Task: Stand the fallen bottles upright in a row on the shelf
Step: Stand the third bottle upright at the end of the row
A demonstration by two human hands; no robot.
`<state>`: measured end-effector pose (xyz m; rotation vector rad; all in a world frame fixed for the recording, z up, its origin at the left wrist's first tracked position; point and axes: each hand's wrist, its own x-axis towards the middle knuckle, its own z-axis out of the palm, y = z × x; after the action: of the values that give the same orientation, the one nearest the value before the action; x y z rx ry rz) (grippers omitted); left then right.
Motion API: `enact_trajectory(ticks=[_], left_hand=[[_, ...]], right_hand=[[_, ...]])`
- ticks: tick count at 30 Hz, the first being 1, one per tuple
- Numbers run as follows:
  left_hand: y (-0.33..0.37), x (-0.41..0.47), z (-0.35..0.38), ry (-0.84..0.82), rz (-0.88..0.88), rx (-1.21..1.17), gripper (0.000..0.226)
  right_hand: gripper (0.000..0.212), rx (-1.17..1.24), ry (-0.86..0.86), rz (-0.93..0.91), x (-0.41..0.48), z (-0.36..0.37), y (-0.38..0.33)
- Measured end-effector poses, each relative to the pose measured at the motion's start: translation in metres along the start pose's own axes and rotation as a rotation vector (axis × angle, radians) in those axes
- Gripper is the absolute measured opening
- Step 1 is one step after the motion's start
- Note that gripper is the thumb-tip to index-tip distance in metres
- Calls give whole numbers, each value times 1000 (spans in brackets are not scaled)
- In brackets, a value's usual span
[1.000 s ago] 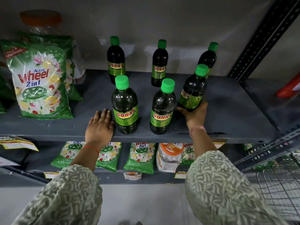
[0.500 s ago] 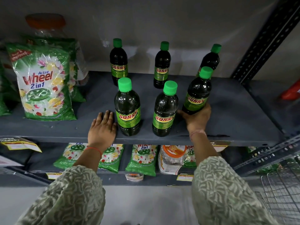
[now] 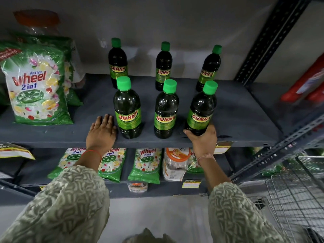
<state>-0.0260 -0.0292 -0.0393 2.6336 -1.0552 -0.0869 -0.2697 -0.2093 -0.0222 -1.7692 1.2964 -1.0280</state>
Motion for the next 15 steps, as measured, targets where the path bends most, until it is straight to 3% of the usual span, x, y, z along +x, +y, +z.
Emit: enact_trajectory(ticks=[3,6,8,9,12,15], left_hand=[[-7,3,0,20,-8,-109,47],[0,-26,-4,344,-158,-412,43],[28,-71,-6,519,-140,-505,54],[49,-91,-3,507,-67,-564,60],[108,-110,14,175,12,-657,67],[141,-86,23,114,-42,-752,92]], right_hand=[[62,-4,-12,7,-3,4,-2],[70,24,-29,24,-3,3,-3],[81,61,-47,19,-3,1,-2],[84,74,-55,10,-3,0,-2],[75,47,-74,-1,-2,1,2],[69,22,-79,-17,-2,0,4]])
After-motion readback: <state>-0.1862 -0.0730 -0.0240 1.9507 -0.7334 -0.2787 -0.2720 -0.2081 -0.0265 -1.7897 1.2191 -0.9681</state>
